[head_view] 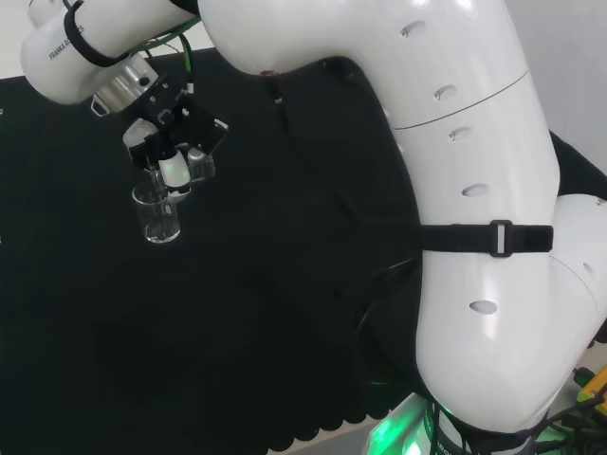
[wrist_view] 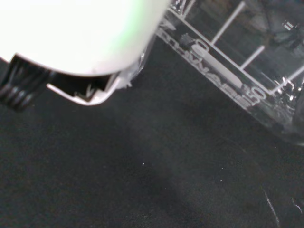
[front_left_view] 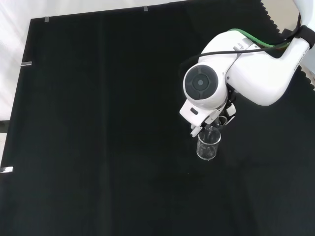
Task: Pour the water from the handheld beaker into the one on the table.
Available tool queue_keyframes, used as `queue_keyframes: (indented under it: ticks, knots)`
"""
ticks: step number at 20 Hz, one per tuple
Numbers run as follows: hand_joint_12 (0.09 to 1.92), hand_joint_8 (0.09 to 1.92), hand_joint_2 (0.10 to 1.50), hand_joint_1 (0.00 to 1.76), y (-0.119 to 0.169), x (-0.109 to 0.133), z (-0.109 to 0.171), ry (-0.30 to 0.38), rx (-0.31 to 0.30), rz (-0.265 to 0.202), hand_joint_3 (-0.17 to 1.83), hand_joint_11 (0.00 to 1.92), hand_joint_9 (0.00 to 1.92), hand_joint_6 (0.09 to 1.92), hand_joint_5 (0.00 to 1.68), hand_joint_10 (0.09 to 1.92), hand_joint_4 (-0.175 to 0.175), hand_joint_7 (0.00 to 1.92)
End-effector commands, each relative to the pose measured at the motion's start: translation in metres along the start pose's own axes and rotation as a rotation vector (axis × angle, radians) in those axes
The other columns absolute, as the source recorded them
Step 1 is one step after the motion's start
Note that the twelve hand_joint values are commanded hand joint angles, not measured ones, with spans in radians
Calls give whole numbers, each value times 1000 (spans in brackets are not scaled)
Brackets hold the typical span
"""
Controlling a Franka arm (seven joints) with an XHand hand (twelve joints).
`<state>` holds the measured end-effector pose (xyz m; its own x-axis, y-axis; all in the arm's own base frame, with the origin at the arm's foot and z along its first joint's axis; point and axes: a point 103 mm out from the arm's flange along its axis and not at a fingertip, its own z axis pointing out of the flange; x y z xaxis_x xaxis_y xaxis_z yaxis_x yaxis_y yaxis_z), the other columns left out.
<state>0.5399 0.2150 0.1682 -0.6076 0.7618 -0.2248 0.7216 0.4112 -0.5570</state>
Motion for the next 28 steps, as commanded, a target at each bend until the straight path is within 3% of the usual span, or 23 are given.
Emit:
queue_keyframes:
  ticks: [1,10,17,28]
  knots:
    - [1281,1920,504,1399,2,6,-3,-19,10,0,1163,1216,1543,1920,779,1463,-175,1458]
    - [1287,1920,501,1400,5,10,-5,-62,45,16,1169,1232,1558,1920,780,1476,-175,1459]
    - [1291,1920,498,1403,-1,-5,10,-49,43,31,1173,1238,1565,1920,782,1485,-175,1460]
    - [1303,1920,494,1409,1,-2,7,-54,52,54,1180,1251,1571,1920,787,1506,-175,1465]
